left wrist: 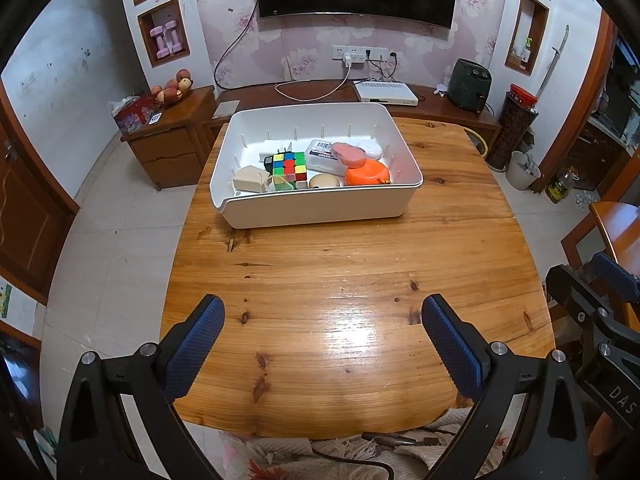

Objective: Organize rigid objects

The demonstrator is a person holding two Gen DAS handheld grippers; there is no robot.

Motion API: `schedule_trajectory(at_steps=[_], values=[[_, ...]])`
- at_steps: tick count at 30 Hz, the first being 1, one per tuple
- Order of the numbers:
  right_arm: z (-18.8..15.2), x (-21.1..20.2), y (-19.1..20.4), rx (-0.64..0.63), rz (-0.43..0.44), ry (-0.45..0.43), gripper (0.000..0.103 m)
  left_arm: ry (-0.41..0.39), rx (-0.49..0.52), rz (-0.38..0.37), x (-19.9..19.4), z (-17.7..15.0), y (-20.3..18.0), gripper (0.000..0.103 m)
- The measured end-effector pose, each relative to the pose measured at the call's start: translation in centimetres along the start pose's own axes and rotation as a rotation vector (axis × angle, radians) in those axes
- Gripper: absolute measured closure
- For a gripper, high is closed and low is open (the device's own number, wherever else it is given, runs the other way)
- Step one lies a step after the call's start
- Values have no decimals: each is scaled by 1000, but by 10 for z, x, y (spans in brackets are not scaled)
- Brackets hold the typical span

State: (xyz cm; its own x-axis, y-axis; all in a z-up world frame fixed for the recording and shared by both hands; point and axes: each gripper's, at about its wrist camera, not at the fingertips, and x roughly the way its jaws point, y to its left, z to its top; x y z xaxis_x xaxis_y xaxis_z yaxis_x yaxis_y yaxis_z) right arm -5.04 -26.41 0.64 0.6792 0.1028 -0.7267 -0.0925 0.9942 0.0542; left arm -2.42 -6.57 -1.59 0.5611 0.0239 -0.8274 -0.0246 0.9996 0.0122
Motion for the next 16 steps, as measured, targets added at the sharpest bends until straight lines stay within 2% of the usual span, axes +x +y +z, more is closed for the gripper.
schedule_trajectory(at_steps=[16], values=[[0, 6, -3, 1, 9, 18, 23, 8, -4, -1, 0, -1, -2, 4]])
